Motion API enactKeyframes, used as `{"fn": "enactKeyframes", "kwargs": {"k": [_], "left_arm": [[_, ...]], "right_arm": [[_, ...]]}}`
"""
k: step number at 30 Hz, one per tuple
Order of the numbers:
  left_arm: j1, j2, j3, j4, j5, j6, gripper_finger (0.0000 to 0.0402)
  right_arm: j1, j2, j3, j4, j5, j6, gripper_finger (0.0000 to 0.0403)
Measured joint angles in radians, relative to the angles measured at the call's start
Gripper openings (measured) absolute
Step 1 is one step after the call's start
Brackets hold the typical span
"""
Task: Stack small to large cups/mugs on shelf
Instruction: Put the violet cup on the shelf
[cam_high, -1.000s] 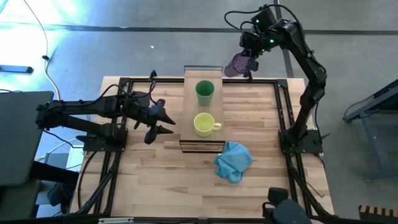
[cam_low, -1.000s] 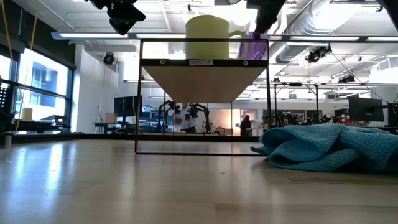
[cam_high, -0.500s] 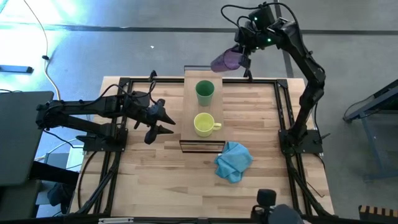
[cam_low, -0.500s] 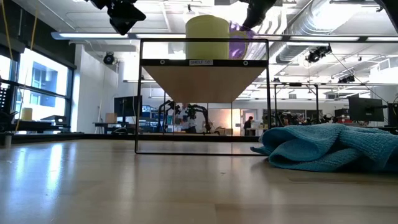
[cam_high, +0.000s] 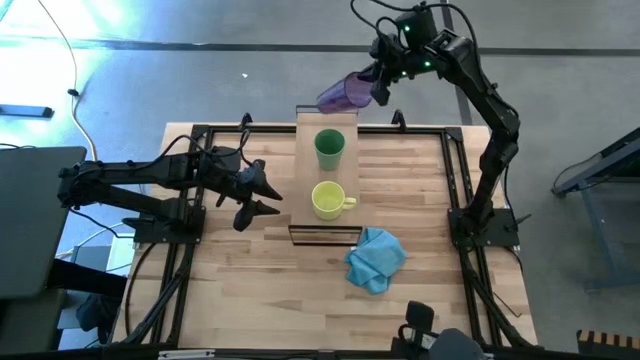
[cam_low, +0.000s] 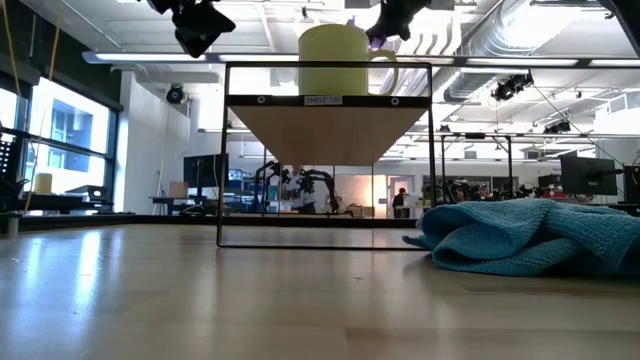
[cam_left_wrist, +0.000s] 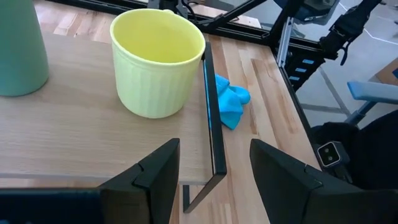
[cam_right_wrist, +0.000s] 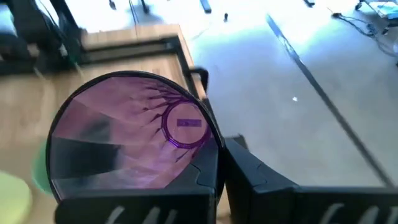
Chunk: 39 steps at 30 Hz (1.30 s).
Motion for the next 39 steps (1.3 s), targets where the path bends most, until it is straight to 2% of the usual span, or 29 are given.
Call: {"fn": "enactKeyframes", "kwargs": {"k": [8, 15, 26, 32, 39], "left_arm": [[0.000, 0.000, 0.000, -0.009, 0.000, 0.031, 0.0184], [0.000, 0.000, -0.004, -0.029, 0.000, 0.045, 0.0184], [0.000, 0.000, -0.131, -0.014, 0.000, 0.037, 0.0184], [0.000, 0.000, -0.151, -0.006, 0.000, 0.037, 0.0184], [0.000, -0.002, -0.151, -0.004, 0.000, 0.018, 0.0184]], "right_arm": [[-0.006, 0.007, 0.000, 0.010, -0.018, 0.089, 0.0000], [0.026, 0.067, 0.000, 0.009, -0.019, 0.106, 0.0000], [0.030, 0.092, 0.000, 0.000, 0.016, 0.156, 0.0000], [0.056, 0.092, 0.000, -0.039, 0.120, 0.175, 0.0000], [0.112, 0.112, 0.045, -0.049, 0.175, 0.189, 0.0000]]}}
